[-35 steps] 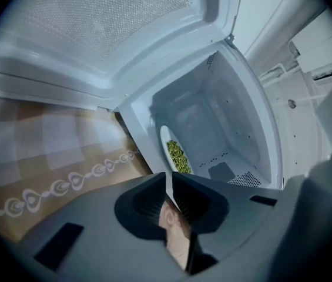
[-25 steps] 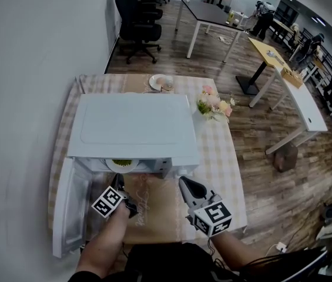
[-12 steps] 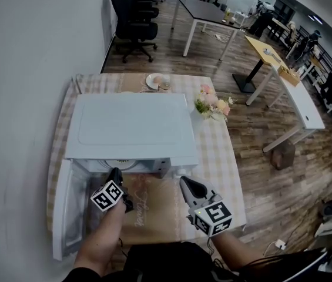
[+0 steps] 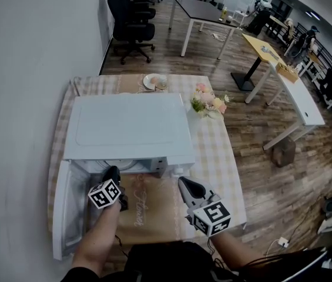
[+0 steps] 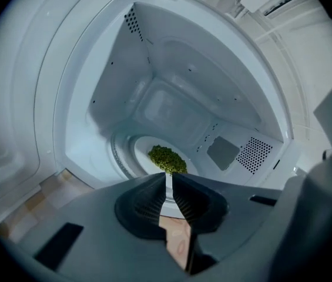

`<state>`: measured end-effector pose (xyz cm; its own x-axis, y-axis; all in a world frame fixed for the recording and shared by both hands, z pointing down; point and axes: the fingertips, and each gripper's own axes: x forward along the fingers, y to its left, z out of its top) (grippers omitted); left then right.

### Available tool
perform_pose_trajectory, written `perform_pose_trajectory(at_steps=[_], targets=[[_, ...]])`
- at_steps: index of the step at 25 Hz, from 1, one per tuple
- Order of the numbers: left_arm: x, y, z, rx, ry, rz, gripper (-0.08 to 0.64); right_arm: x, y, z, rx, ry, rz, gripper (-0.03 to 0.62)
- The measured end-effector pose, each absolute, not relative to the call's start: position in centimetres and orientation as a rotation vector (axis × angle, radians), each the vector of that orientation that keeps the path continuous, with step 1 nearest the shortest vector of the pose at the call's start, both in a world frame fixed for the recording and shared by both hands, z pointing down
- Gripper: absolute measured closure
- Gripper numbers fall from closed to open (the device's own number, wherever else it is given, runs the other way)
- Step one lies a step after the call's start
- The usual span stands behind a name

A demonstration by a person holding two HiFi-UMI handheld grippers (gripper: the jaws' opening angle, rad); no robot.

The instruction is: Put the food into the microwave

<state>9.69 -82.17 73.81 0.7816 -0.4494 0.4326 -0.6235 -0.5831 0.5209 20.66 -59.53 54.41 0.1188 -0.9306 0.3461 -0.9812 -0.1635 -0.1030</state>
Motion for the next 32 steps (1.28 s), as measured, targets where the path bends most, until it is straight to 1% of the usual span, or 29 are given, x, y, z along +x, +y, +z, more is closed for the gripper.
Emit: perform_pose_trajectory(at_steps=[8, 15, 22, 28, 32], targets=[[9.1, -77.7, 66.5, 2.545, -0.715, 0.237, 0.527, 20.5, -59.4, 53.6, 2.220, -2.028, 0.456, 0.584], [7.6, -72.7, 61.3, 2.673, -0.687, 0.186, 0.551, 19.7, -59.0, 52.6, 2.166, -2.143, 0.429, 0.584], [6.7, -66.6, 55.4, 2.745, -0.665, 0.097, 0.551, 19.3, -57.5, 51.6, 2.114, -2.245, 0.415, 0.584], [6.1, -62.9, 53.5, 2.813, -0.769, 0.146, 0.552, 19.2, -56.5, 51.5, 2.050, -2.319, 0.410, 0.584], [5.1, -61.1, 52.2, 2.791, -0.867, 0.114, 0.552, 18.9, -55.6, 51.5, 1.983, -2.371, 0.399, 0.584]])
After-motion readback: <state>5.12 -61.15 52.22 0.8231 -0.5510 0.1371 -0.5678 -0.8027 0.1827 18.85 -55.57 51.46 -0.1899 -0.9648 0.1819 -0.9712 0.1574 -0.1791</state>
